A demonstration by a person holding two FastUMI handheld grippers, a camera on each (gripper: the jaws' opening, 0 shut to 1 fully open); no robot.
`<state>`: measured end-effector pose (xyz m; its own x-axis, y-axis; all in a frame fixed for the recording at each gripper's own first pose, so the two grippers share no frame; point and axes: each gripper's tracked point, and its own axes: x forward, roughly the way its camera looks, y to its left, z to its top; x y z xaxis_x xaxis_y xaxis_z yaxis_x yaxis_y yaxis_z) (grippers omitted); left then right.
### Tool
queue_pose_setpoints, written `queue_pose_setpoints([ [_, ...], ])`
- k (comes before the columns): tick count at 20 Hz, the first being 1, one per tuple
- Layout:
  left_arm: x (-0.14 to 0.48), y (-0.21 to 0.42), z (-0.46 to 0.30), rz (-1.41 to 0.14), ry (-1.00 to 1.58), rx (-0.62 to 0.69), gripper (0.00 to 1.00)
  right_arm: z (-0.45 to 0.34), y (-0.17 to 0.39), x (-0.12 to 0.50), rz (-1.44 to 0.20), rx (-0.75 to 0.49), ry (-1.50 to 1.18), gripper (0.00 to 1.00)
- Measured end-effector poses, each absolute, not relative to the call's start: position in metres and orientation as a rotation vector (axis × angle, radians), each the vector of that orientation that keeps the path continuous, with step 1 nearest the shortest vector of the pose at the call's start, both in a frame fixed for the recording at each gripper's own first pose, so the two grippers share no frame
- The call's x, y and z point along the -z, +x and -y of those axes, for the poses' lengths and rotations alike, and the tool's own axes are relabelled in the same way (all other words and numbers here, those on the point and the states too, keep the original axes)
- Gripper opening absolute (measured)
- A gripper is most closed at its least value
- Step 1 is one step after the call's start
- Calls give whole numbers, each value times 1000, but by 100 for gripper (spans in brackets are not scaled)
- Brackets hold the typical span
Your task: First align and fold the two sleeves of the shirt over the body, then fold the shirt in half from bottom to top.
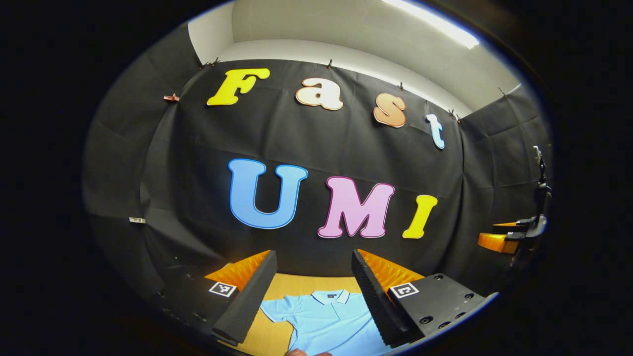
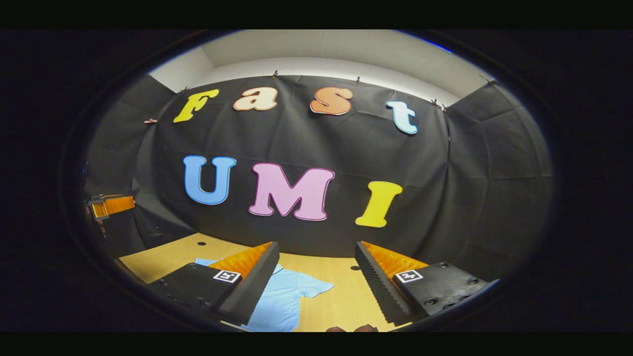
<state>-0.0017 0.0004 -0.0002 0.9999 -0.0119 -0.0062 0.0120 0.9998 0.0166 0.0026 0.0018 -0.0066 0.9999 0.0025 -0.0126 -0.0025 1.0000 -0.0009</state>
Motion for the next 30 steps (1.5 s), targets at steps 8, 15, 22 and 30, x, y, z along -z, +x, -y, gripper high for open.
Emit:
queue_pose_setpoints([
  [8,-5,3,-14,-1,37,5,97,-13,8,3,-13,-3,-13,97],
  [15,-7,2,-31,15,26,1,97,-19,28,2,-42,-41,-65,97],
  [22,2,21,-42,-1,20,-79,97,-22,117,47,-166,-186,-57,97],
  [30,28,92,-26,-59,34,-226,97,16,261,241,-502,-250,5,98],
])
